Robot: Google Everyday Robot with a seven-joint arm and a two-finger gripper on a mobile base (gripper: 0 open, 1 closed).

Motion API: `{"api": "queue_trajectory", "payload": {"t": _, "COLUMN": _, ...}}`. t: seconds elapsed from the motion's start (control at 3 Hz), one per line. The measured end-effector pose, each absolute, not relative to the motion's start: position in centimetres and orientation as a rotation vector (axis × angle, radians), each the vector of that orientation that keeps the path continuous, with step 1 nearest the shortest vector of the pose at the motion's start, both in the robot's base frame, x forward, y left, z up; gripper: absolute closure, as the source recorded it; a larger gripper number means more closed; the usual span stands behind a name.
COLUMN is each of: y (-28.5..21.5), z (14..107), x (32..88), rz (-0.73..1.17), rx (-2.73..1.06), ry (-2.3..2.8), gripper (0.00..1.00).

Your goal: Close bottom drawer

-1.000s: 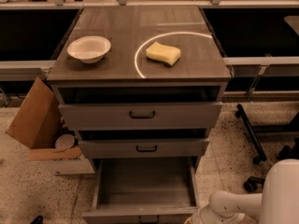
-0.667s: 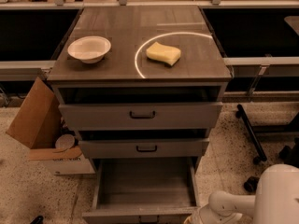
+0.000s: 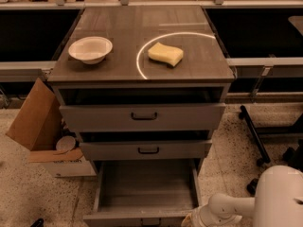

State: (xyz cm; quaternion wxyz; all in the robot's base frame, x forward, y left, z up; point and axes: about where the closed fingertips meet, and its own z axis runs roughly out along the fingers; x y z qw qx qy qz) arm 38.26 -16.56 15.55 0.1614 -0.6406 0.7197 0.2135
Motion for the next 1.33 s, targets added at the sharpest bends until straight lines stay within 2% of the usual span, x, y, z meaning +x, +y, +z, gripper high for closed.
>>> {"api": "queue_trajectory", "payload": {"t": 0.67, "y": -16.2, "z": 14.2, "x": 42.1, "rz": 0.436, "rx": -1.766, "ry": 2.060, "gripper": 1.00}}
{"api": "queue_trajectory", "payload": {"t": 1.33, "y": -16.1, "z": 13.8, "x": 42.8, "rz": 0.422, "rx": -1.765, "ry": 2.049, "gripper": 1.00}}
